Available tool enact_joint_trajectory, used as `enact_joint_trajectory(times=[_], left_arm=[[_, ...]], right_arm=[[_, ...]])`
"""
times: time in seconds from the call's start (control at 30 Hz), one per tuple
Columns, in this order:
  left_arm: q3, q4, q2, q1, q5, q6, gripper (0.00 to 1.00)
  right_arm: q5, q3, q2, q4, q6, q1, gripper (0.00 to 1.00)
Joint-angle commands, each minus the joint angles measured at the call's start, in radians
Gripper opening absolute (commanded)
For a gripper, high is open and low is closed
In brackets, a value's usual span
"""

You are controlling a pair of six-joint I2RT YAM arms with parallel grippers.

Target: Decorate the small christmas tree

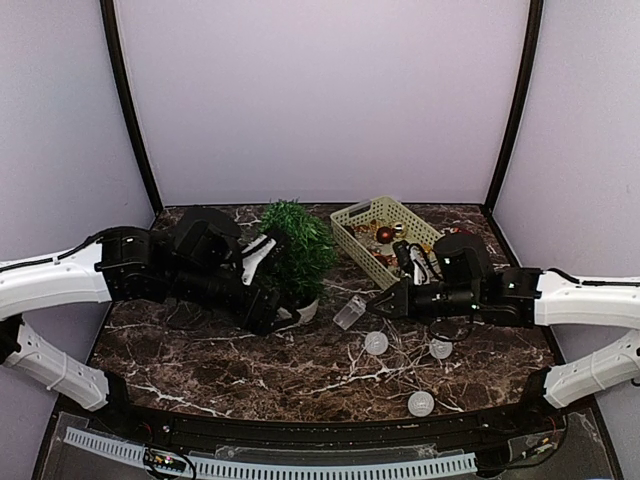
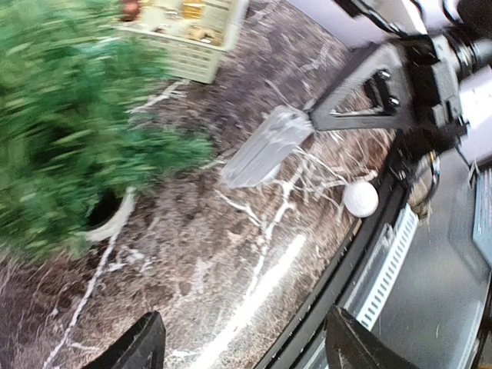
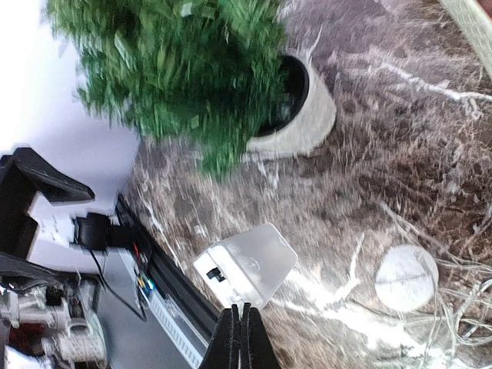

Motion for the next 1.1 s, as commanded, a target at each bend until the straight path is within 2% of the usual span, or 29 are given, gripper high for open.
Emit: enact_joint_trajectory(times=[0.0, 0.17, 0.37, 0.7, 1.07], left_arm=[[-0.063, 0.036, -0.077, 0.080, -0.046, -0.125, 0.74], [-0.069, 0.058, -0.088, 0.171, -0.103, -0.206, 0.69], [-0.124, 0.114, -0.081, 0.242, -0.087, -0.262, 0.61], [-0.220, 0.290, -0.086, 0.255, 0.008, -0.294, 0.57], [-0.210, 0.329, -0.018, 0.262, 0.033, -0.290, 0.59]], right_arm=[[0.170, -0.013, 0.016, 0.255, 0.177, -0.007, 0.00], [0.280, 0.024, 0.079, 0.268, 0.256, -0.010, 0.00], [0.334, 0.071, 0.144, 0.276, 0.302, -0.011, 0.00], [0.273, 0.154, 0.300, 0.308, 0.314, -0.006, 0.00], [0.214, 0.209, 0.396, 0.358, 0.337, -0.001, 0.00]])
